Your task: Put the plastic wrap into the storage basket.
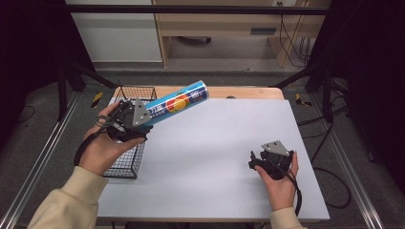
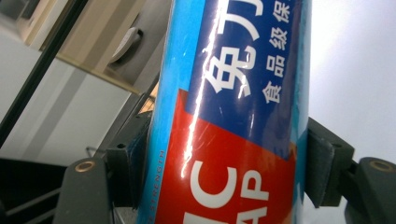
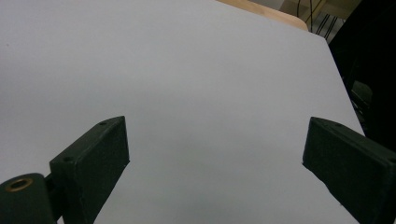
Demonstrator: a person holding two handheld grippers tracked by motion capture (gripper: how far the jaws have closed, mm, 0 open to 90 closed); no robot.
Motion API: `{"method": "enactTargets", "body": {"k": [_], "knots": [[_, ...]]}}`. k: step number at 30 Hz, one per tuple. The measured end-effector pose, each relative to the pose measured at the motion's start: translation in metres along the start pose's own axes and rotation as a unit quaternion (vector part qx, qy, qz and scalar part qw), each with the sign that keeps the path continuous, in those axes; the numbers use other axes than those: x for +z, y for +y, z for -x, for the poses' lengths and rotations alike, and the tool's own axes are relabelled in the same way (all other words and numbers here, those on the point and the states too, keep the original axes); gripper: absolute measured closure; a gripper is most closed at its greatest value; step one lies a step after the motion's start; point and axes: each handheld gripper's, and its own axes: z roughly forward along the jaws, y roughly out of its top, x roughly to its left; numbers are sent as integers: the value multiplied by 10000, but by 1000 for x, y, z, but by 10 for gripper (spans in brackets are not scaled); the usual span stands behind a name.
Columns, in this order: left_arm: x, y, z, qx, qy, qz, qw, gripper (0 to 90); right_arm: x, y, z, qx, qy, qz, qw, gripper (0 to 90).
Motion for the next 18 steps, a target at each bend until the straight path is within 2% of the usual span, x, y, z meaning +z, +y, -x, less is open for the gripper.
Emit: {"method": "enactTargets", "body": {"k": [3, 4, 7, 9, 10, 11, 14, 18], "knots": [[-7, -4, -3, -59, 77, -84, 9999, 292, -1, 0, 0, -23, 21, 3, 10000, 72], [-12, -7, -5, -136, 161, -158, 9997, 292, -1, 0, 0, 72, 74, 7, 9999, 74], [-16, -9, -6, -219, 244, -186, 9993, 292, 1, -1, 2, 154, 136, -25, 9998, 77], [-20, -11, -6, -377, 299, -196, 9987, 292, 2, -1, 2, 159, 154, -73, 9997, 76], [-23, -12, -7, -472, 391, -241, 9978, 293, 1, -1, 3, 182, 166, -40, 9997, 77], [-23, -12, -7, -472, 391, -241, 9978, 293, 1, -1, 3, 182, 166, -40, 9997, 77], [-23, -14, -10, -712, 406, -245, 9963, 294, 0, 0, 3, 212, 215, -6, 9995, 76], [-24, -19, -13, -838, 493, -314, 9948, 295, 0, -1, 3, 251, 278, -36, 9993, 88]]}}
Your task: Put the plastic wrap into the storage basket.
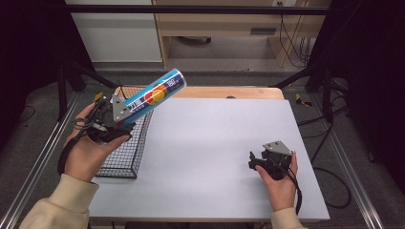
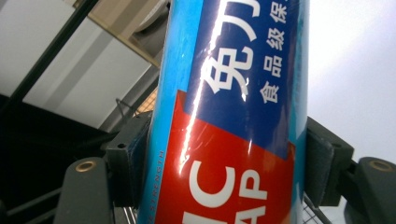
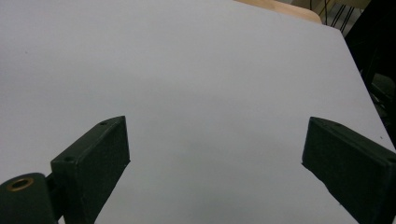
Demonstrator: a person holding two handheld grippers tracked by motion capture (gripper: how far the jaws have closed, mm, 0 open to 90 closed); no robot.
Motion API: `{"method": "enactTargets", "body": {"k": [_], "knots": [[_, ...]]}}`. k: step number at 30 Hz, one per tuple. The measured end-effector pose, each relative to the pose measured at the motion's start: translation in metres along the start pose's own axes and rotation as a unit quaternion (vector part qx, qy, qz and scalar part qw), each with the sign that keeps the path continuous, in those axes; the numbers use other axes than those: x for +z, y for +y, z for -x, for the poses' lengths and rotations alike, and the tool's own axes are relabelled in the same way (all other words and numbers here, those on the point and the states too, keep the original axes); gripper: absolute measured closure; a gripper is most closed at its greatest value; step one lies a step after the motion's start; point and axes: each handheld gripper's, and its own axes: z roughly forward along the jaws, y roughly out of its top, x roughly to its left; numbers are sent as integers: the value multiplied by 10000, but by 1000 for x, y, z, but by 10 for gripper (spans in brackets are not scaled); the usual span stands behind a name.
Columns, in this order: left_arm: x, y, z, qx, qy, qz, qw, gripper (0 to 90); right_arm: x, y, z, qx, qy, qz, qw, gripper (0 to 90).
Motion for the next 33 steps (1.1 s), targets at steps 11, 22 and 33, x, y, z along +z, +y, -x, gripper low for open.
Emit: {"method": "enactTargets", "body": {"k": [11, 22, 33], "knots": [[1, -17, -1, -313, 103, -276, 9991, 297, -3, 1, -1, 22, 33, 36, 10000, 93], [15, -30, -3, -510, 69, -503, 9974, 299, -3, 0, -2, 22, 75, -4, 10000, 93], [26, -30, -5, -607, 101, -846, 9945, 300, -1, 1, -6, 67, 180, 16, 9998, 97]]}}
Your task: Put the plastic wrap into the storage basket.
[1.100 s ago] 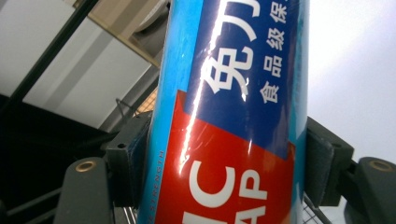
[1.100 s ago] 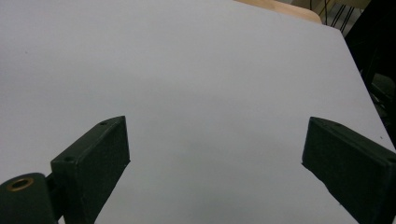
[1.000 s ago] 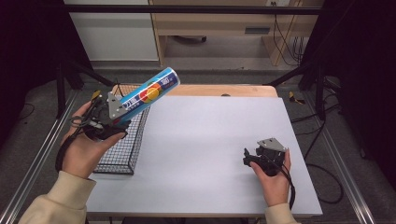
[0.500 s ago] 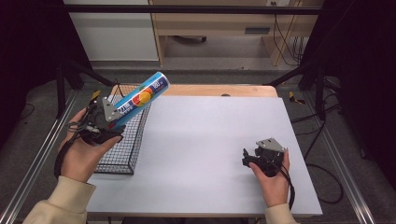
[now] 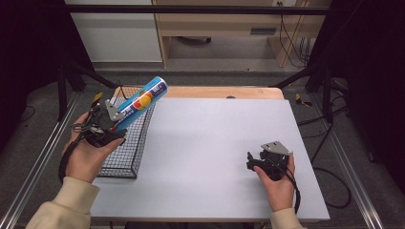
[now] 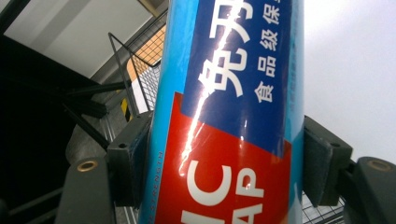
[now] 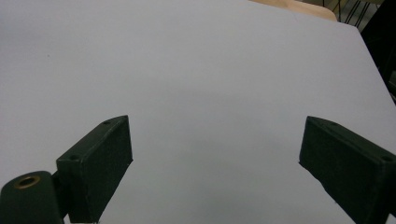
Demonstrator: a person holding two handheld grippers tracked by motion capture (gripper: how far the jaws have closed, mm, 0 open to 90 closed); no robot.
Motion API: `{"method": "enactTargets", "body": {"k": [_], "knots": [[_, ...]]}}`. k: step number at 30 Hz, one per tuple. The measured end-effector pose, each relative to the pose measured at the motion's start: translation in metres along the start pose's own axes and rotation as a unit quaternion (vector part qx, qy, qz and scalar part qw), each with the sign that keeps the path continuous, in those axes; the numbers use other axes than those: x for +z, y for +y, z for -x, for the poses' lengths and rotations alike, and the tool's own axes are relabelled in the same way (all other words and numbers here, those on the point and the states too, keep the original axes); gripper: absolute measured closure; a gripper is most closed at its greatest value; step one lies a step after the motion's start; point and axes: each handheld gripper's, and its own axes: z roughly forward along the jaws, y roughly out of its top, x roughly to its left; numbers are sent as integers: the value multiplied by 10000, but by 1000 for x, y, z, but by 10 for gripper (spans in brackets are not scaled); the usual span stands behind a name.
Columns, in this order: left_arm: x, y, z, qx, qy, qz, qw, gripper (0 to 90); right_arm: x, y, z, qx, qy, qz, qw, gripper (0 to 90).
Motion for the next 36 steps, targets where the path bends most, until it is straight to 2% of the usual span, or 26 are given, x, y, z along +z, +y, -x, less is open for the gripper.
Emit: {"method": "enactTargets", "body": {"k": [3, 9, 13, 24, 31, 36], "knots": [[1, 0, 2, -136, 89, -146, 9998, 301, 0, 2, -4, 31, 129, 58, 9999, 100], [-5, 1, 3, -260, 147, -328, 9990, 301, -2, 3, -7, 53, 308, 98, 9995, 100], [-8, 4, 6, -276, 208, -422, 9985, 302, -5, 2, -4, 76, 296, 100, 9995, 100], [-11, 3, 6, -386, 165, -494, 9979, 303, -5, 1, 1, 175, 256, 107, 9995, 113], [-7, 0, 5, -424, 142, -588, 9973, 304, -4, 1, 2, 202, 266, 97, 9994, 105], [-2, -2, 5, -472, 135, -748, 9960, 305, -3, 1, 0, 177, 297, 61, 9994, 103]]}}
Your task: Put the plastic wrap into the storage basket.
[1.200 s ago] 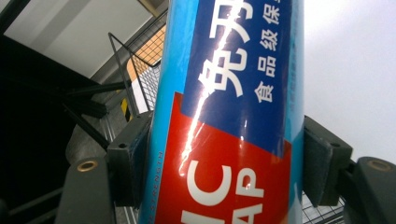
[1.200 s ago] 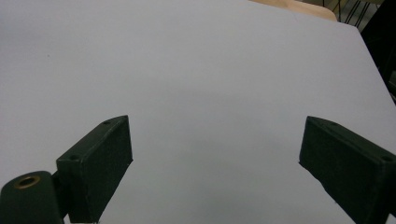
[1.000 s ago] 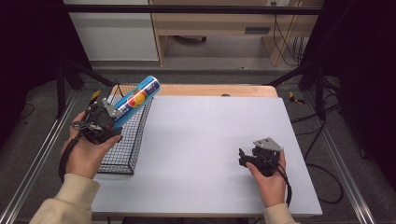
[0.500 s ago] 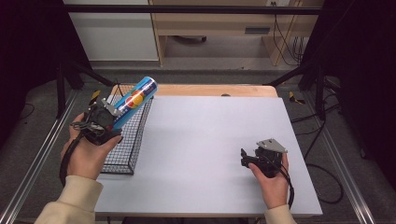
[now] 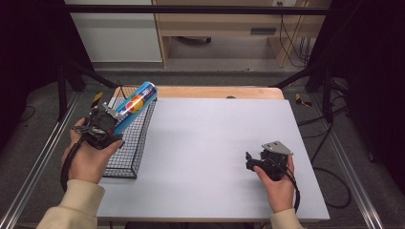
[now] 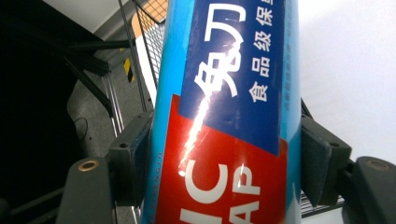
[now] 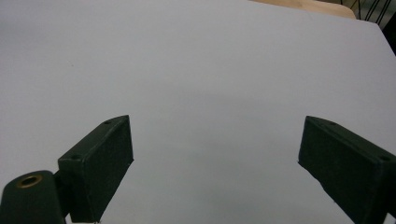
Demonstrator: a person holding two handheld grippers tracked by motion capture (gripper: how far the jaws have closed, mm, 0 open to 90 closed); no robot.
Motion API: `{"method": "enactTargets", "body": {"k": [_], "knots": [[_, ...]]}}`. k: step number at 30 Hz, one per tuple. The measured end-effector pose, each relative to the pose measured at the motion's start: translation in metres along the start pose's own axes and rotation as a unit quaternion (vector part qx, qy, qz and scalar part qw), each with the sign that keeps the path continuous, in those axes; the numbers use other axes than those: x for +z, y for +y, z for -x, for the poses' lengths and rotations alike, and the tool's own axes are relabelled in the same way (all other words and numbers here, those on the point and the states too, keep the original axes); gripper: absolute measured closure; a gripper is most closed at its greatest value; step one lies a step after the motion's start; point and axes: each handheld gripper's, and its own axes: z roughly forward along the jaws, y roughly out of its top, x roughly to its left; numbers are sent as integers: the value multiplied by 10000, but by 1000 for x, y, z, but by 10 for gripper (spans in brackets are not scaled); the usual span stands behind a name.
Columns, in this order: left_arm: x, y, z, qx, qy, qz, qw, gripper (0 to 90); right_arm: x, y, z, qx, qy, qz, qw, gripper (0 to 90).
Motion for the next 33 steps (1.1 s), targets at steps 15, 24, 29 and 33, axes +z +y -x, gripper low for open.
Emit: {"method": "enactTargets", "body": {"k": [15, 24, 29, 33], "knots": [[13, -15, -6, -183, -53, -321, 9993, 308, 0, 0, 2, 59, 44, -10, 10000, 100], [26, -16, -6, -209, -83, -712, 9972, 309, 0, -1, 7, 120, 51, -9, 9999, 100], [30, -16, -4, -246, -47, -818, 9963, 311, -1, 0, 6, 101, 73, -9, 9999, 99], [32, -17, -4, -305, -101, -940, 9951, 311, -1, 0, 9, 108, 37, 8, 9999, 100]]}}
